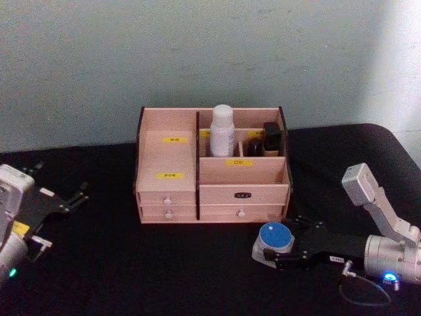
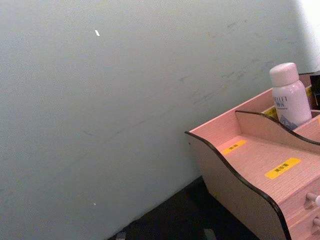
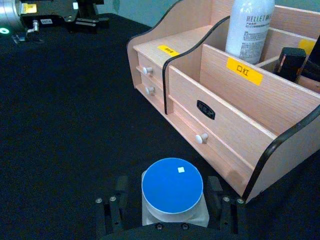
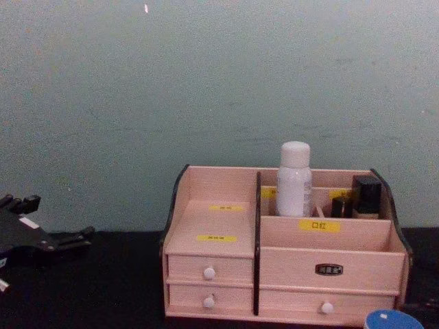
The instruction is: Pick up the facial cleanser and watermelon frost from the table and place them into the tiered storage box.
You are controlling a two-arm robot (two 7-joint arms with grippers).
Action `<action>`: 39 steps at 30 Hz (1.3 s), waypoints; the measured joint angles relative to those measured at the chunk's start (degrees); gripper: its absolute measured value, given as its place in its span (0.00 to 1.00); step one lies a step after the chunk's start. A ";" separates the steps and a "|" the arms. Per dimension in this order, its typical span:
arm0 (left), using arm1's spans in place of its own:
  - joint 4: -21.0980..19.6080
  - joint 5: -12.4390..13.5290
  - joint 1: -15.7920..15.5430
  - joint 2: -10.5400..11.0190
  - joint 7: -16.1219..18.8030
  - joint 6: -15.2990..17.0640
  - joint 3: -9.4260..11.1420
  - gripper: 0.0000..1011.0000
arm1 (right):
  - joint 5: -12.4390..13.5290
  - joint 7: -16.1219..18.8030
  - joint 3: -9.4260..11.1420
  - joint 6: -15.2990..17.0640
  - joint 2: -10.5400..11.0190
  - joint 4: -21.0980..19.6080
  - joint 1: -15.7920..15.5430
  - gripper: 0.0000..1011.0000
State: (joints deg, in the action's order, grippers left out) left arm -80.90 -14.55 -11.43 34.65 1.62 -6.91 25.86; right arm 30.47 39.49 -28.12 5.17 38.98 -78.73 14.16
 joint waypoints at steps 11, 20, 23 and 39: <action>0.00 0.00 0.00 0.00 0.00 0.00 0.00 0.99 | -0.33 0.00 -0.28 0.42 -0.25 0.55 0.32 0.99; 0.00 0.01 0.00 0.00 0.00 0.00 0.00 0.99 | -0.44 0.02 -0.42 0.54 -0.53 1.14 0.54 0.99; 0.00 0.00 0.00 0.00 0.00 0.00 0.00 0.99 | -0.45 0.02 -0.42 0.55 -0.57 1.18 0.56 0.99; 0.00 0.00 0.00 0.00 0.00 0.00 0.00 0.99 | -0.39 0.02 -0.42 1.00 -0.55 1.17 0.64 0.99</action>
State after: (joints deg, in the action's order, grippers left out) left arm -80.90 -14.55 -11.43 34.65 1.62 -6.91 25.86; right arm 30.08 39.51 -28.54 6.17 38.43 -77.56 14.79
